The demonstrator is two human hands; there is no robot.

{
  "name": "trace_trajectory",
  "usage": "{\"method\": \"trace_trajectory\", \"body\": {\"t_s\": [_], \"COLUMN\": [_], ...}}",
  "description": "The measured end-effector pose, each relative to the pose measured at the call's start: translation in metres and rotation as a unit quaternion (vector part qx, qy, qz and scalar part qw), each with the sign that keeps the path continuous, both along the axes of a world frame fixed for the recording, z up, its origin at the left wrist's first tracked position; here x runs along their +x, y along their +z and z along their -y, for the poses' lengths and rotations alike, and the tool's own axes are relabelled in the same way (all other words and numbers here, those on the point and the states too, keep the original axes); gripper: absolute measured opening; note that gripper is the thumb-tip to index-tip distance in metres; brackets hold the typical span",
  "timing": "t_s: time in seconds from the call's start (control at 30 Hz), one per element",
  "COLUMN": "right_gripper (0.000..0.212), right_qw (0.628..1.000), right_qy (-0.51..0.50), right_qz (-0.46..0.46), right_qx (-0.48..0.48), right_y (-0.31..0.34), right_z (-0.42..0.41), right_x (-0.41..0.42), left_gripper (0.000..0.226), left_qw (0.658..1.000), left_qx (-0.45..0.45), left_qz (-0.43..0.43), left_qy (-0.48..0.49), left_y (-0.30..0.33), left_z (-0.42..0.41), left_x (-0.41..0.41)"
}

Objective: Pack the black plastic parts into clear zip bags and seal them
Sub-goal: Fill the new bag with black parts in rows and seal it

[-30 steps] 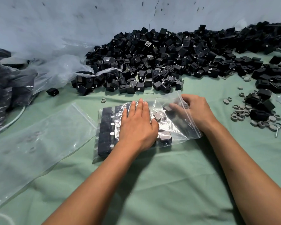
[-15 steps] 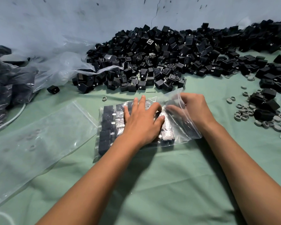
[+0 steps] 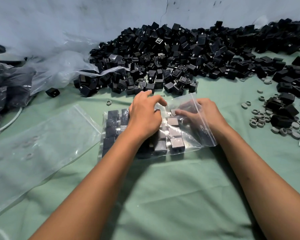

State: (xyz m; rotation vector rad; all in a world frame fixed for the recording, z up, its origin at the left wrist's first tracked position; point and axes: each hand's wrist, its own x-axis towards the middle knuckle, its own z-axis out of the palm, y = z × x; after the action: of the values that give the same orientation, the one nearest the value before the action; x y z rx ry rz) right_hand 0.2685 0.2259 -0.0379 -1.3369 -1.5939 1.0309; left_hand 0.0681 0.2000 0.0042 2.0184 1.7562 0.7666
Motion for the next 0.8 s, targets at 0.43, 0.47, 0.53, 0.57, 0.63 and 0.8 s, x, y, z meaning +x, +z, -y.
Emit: {"method": "trace_trajectory", "body": {"t_s": [0.43,0.47,0.53,0.57,0.63,0.8], "right_gripper": [0.037,0.039,0.030,0.025,0.019,0.011], "right_qw": [0.998,0.998,0.998,0.998,0.997,0.997], "right_qy": [0.004,-0.002,-0.021,-0.032,-0.030,-0.028], "right_qz": [0.069,0.066,0.054,0.056,0.064,0.066], "right_qx": [0.009,0.008,0.012,0.016,0.021,0.021], "right_y": [0.001,0.002,0.002,0.002,0.002,0.010], "right_z": [0.001,0.001,0.002,0.002,0.003,0.007], "right_x": [-0.005,-0.005,-0.005,-0.004,-0.006,-0.011], "left_gripper": [0.017,0.016,0.014,0.013,0.012,0.013], "left_qw": [0.996,0.996,0.995,0.994,0.993,0.993], "left_qx": [-0.045,-0.050,-0.059,-0.064,-0.071,-0.075], "left_qz": [0.052,0.050,0.048,0.051,0.058,0.047], "left_qy": [-0.055,-0.062,-0.069,-0.070,-0.068,-0.082], "left_y": [0.002,0.002,0.002,0.002,0.001,0.001], "left_z": [-0.061,-0.065,-0.072,-0.075,-0.079,-0.082], "left_x": [-0.001,-0.002,-0.005,-0.006,-0.009,-0.003]}}
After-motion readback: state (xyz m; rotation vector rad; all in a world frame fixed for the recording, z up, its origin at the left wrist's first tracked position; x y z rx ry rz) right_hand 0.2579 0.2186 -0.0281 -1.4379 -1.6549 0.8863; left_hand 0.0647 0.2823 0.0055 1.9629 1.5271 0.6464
